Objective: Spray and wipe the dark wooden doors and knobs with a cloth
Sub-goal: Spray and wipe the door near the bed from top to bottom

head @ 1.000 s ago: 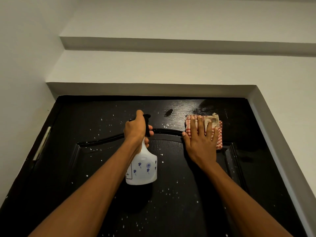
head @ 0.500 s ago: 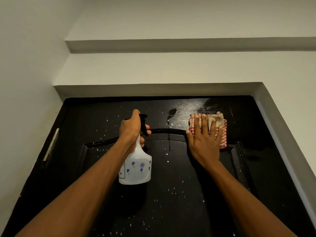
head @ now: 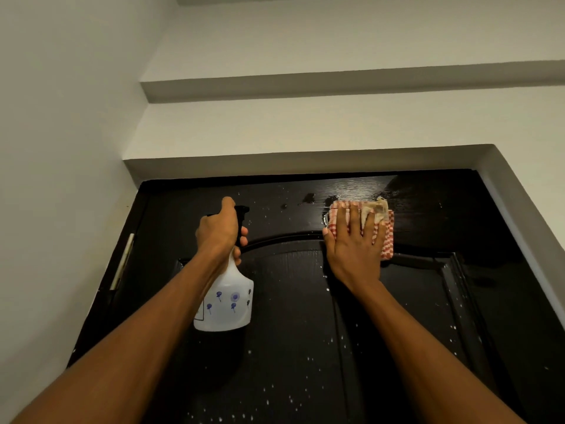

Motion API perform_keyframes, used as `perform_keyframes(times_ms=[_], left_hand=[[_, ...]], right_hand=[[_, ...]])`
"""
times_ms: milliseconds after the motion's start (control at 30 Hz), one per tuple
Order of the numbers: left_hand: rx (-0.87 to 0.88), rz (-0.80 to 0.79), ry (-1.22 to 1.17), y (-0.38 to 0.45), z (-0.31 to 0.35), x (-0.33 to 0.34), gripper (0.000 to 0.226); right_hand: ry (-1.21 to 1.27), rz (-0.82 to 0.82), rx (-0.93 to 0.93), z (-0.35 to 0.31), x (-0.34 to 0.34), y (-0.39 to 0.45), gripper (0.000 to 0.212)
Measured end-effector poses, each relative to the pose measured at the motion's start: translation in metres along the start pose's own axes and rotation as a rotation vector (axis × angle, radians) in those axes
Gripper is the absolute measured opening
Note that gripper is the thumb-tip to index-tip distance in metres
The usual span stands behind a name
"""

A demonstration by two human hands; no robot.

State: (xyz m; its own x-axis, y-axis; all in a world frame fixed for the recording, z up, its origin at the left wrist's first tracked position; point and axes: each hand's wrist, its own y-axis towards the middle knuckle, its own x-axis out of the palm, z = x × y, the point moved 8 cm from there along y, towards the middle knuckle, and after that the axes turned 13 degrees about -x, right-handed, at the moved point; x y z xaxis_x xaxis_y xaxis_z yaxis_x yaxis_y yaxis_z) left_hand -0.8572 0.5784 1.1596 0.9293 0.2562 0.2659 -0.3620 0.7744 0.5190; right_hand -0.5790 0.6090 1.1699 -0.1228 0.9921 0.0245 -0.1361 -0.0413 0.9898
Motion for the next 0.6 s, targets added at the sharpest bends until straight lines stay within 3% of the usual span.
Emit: perform_keyframes(times_ms=[600], left_hand=[[-0.021,0.008,0.023,0.040,-0.019,-0.069,0.058]], right_hand=[[0.000,0.006,-0.028,-0.103,0.034,0.028,0.075]])
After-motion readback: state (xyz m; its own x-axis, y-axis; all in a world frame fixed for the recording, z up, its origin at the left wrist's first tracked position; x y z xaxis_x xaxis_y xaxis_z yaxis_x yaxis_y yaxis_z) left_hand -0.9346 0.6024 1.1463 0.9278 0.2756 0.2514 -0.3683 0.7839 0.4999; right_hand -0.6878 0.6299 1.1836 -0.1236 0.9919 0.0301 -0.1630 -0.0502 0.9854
